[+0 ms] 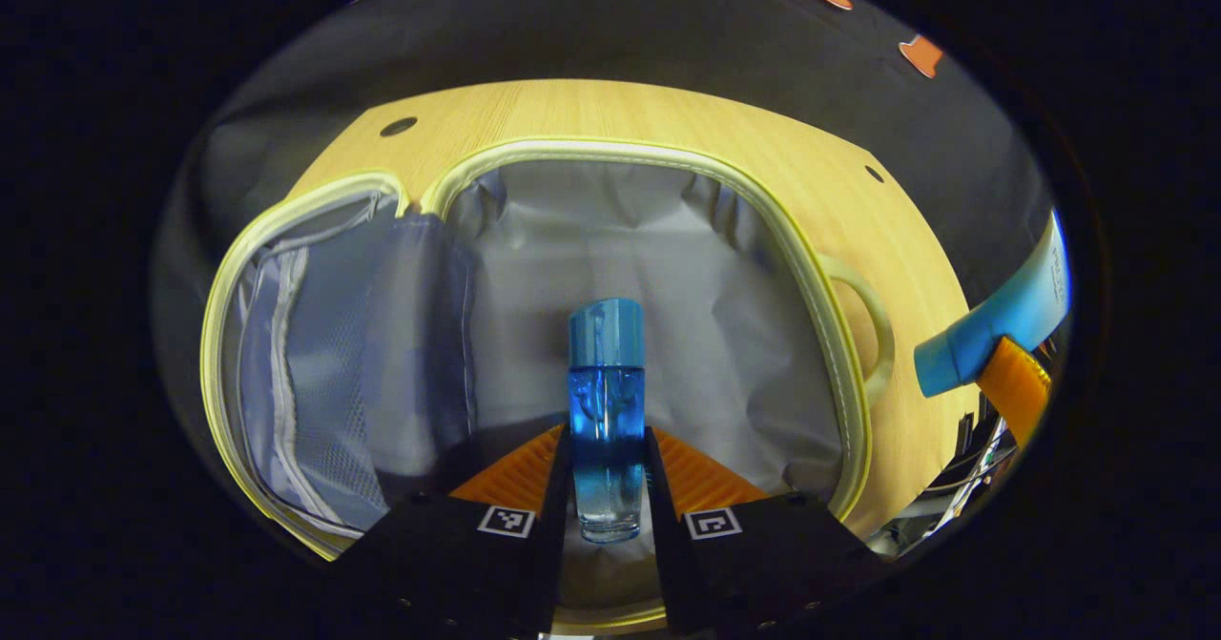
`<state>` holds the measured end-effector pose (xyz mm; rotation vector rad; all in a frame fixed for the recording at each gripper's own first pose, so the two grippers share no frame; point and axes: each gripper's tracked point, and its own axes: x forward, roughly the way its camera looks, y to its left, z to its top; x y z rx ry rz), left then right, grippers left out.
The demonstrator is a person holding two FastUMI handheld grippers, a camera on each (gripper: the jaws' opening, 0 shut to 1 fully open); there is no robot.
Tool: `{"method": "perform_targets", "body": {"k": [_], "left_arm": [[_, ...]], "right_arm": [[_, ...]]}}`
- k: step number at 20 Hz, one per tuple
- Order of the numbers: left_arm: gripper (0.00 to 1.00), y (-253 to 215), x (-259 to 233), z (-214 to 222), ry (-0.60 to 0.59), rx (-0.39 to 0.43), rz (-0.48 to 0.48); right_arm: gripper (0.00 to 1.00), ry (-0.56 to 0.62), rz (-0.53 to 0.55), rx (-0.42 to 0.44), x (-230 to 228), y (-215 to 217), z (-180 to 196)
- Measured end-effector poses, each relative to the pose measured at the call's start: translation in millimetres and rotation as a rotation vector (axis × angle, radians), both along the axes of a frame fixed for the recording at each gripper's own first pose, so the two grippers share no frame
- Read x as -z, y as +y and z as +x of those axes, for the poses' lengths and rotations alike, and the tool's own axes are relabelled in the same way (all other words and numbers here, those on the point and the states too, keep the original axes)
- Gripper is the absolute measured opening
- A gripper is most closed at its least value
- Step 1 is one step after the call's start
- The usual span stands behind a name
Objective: First open the suitcase, pack the skin care products into it, and then close the suitcase.
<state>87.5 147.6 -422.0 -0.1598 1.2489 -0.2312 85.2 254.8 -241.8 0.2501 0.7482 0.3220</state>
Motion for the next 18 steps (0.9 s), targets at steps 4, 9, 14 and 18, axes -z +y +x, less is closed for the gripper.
{"method": "perform_targets", "body": {"k": [4,9,14,18], "left_arm": [[0.42,7,4,8,0.002,-0.046,0.006],[0.53,1,-10,9,-0.054,-0.040,-0.063],[0.87,27,-59,5,-0.176,-0.130,-0.132],[0.92,74,-103,6,-0.300,-0.220,-0.136]], "right_arm": [[0.36,0.034,0.012,-0.003,8,11,4],[0.36,0.094,0.022,-0.017,25,30,11],[0.36,0.152,0.033,-0.041,40,51,14],[0.36,0.220,0.034,-0.054,58,63,10]]}}
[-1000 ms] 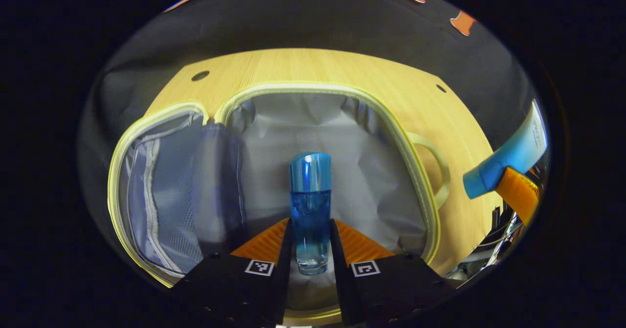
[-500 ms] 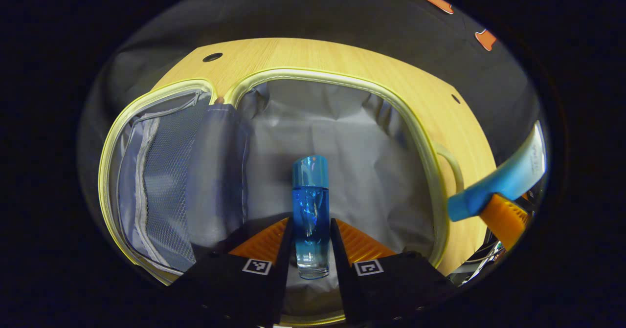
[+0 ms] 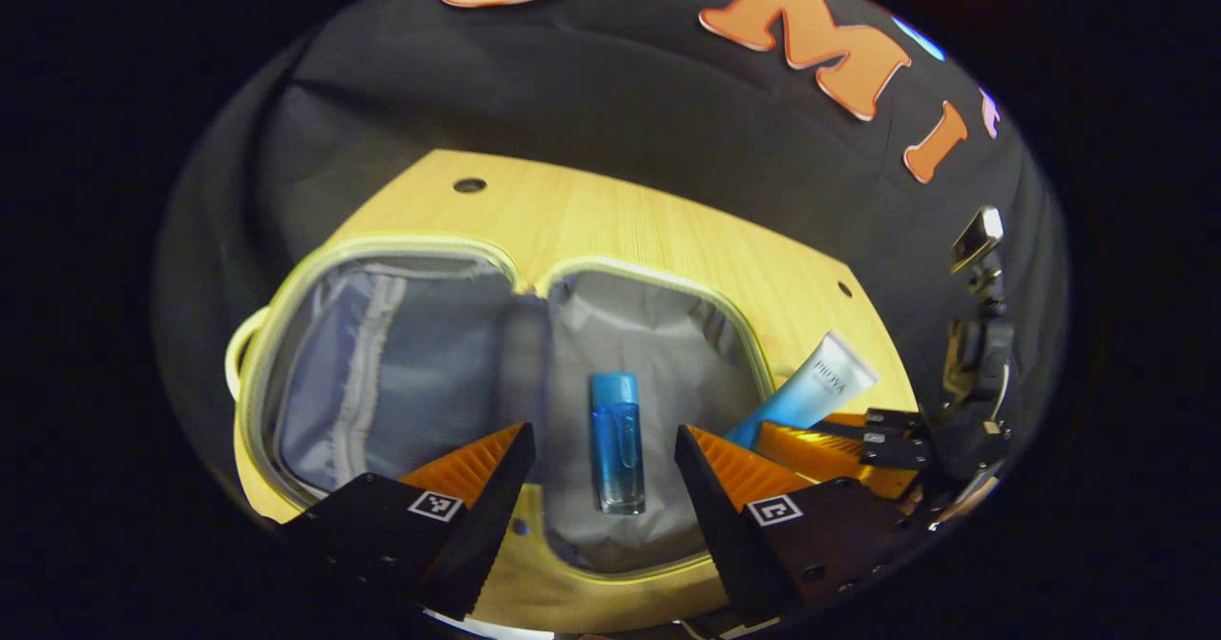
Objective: First open the suitcase, pack the skin care products into it, and then close the suitcase.
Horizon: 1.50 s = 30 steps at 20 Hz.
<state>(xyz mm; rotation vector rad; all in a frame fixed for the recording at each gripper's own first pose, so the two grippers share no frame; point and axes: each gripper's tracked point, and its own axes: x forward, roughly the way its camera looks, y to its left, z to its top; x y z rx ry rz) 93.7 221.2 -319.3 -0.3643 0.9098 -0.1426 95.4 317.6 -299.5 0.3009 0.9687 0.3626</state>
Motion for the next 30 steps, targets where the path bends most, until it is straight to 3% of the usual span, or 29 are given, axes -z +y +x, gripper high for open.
{"method": "perform_targets", "body": {"k": [6,12,14,15,16,19,24,30], "left_arm": [[0.94,102,-43,-23,-0.058,-0.151,0.103],[0.94,199,-48,-66,0.004,-0.346,0.110],[0.94,238,-45,-76,0.019,-0.405,0.108],[0.94,253,-42,-78,0.030,-0.432,0.110],[0.99,268,-39,-79,0.034,-0.456,0.112],[0.94,291,-16,-78,0.056,-0.510,0.086],[0.94,311,20,-72,0.097,-0.626,-0.086],[0.94,313,50,-65,0.131,-0.789,-0.460]], "right_arm": [[0.36,0.106,-0.005,-0.018,26,27,-4],[0.36,0.196,-0.052,0.004,43,33,4],[0.42,0.234,-0.061,0.025,51,34,5],[0.35,0.235,-0.063,0.035,54,36,8],[0.34,0.238,-0.064,0.039,52,35,8],[0.31,0.233,-0.066,0.041,47,33,7],[0.31,0.168,-0.035,0.094,18,11,12],[0.58,0.051,-0.043,0.137,-17,-15,18]]}}
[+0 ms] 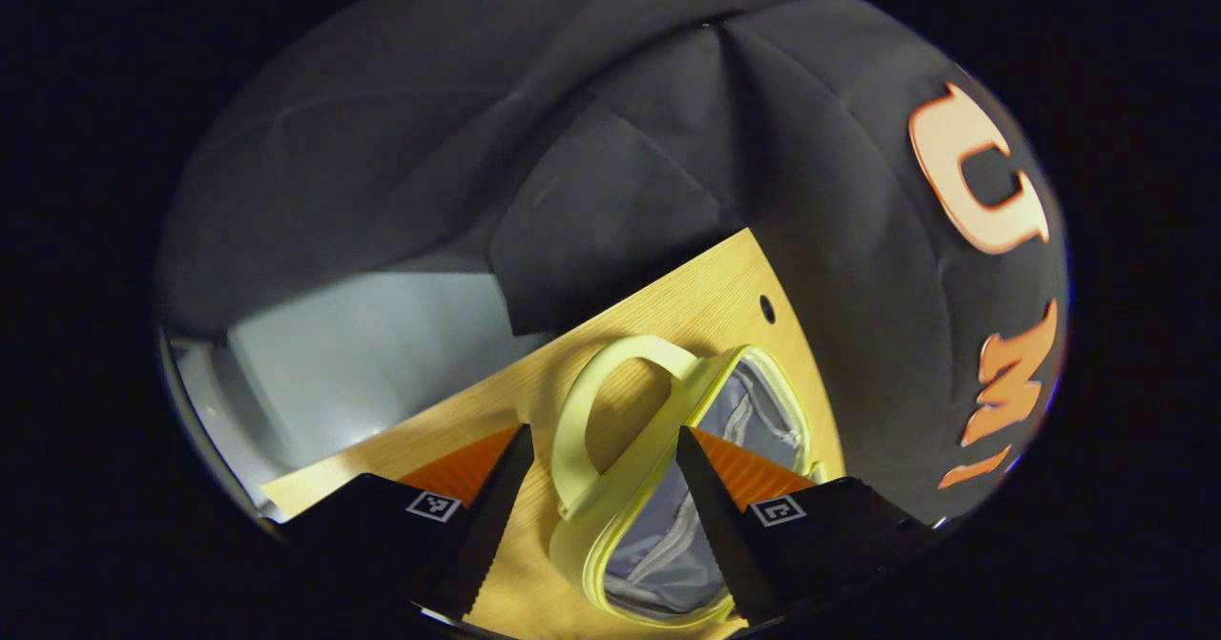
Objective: First open the suitcase, pack the skin care products into it, and then close the suitcase.
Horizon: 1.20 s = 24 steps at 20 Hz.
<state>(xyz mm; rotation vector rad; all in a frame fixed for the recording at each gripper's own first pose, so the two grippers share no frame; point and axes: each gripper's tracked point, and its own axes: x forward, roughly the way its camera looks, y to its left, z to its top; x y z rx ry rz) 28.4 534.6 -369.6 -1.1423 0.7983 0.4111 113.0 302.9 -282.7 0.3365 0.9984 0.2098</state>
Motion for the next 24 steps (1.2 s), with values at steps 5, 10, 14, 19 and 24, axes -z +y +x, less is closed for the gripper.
{"method": "perform_targets", "body": {"k": [5,10,14,19,24], "left_arm": [[0.90,11,-1,1,-0.137,-0.112,-0.217],[0.25,27,0,-4,-0.207,-0.229,-0.262],[0.09,22,-17,7,-0.292,-0.188,-0.181],[0.08,14,-98,19,-0.458,-0.167,-0.148],[0.09,-7,-186,26,-0.587,-0.135,-0.126]], "right_arm": [[0.70,-0.182,-0.046,-0.003,-37,-23,7],[0.71,-0.222,-0.062,0.010,-52,-41,4],[0.71,-0.251,-0.072,0.048,-68,-62,4],[0.71,-0.377,-0.130,0.074,-97,-93,16],[0.78,-0.430,-0.130,0.070,-111,-119,17]]}}
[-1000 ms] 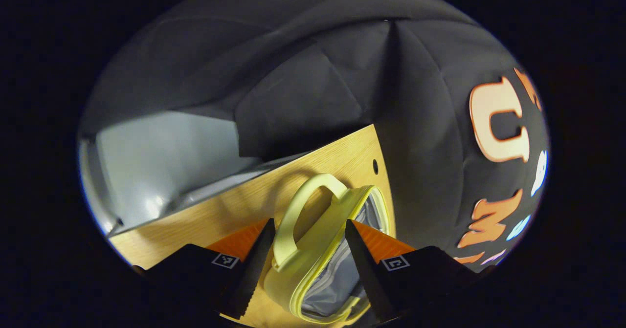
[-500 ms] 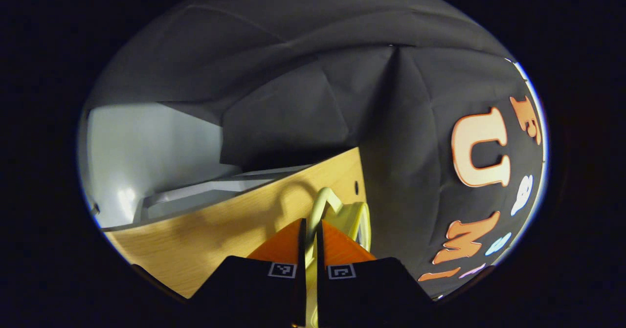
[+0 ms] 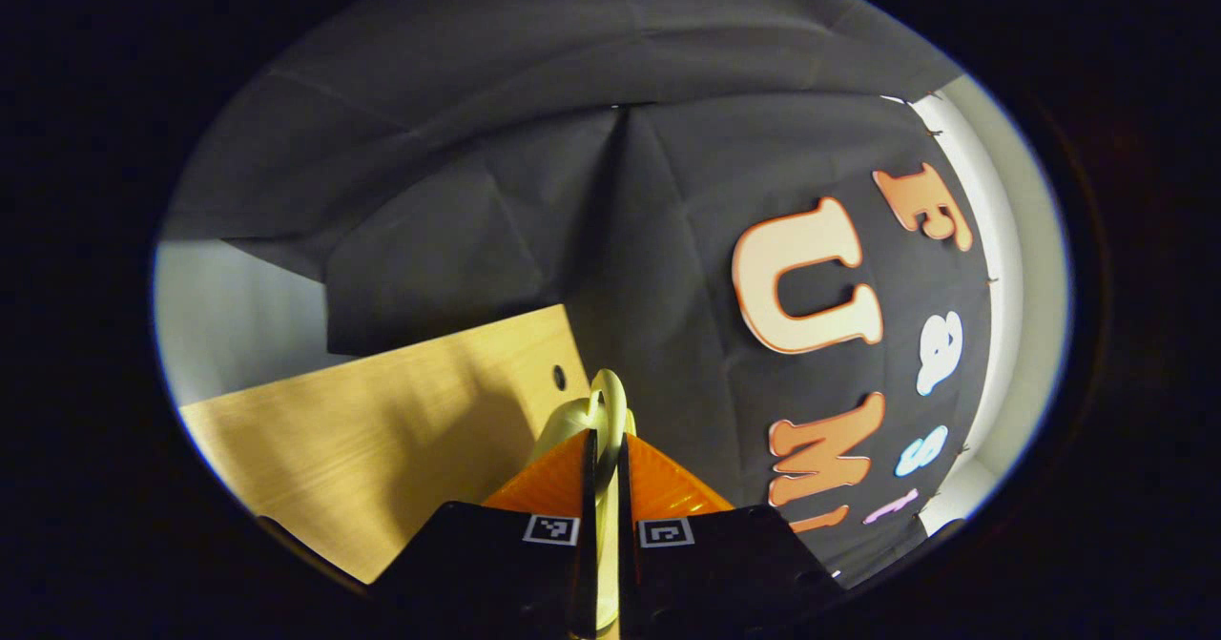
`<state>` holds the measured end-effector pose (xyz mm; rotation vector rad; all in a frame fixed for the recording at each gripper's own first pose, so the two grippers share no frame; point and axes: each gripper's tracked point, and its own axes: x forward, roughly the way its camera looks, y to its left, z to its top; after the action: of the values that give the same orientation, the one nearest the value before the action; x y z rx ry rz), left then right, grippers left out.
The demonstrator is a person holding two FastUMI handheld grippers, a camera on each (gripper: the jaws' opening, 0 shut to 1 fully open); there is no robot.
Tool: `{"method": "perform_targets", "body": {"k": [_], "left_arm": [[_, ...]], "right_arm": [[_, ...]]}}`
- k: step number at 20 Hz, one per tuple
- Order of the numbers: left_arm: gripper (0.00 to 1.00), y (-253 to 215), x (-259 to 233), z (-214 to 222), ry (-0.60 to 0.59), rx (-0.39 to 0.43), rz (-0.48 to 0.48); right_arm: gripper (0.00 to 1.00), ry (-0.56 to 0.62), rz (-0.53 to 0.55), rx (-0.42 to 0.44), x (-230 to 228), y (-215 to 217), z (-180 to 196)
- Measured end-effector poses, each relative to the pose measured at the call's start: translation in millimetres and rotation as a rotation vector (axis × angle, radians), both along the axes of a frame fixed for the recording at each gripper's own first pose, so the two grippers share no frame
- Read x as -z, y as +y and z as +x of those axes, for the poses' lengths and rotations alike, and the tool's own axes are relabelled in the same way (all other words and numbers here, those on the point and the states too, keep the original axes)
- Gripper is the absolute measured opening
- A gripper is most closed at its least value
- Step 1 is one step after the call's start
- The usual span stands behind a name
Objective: First open the suitcase, pack the skin care products into it, and then close the suitcase.
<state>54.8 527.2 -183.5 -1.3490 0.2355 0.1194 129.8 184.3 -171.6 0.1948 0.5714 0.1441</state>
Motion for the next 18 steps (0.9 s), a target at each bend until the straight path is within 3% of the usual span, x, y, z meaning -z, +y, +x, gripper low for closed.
{"method": "perform_targets", "body": {"k": [4,11,18], "left_arm": [[0.09,-33,-50,8,-0.075,0.025,0.012],[0.08,-120,-114,21,-0.196,0.124,0.060],[0.08,-221,-147,30,-0.244,0.281,0.092]], "right_arm": [[0.90,-0.032,0.028,-0.014,-9,-12,-4],[0.92,-0.141,0.030,0.009,-34,-44,-2],[0.92,-0.164,-0.001,0.027,-37,-74,-11]]}}
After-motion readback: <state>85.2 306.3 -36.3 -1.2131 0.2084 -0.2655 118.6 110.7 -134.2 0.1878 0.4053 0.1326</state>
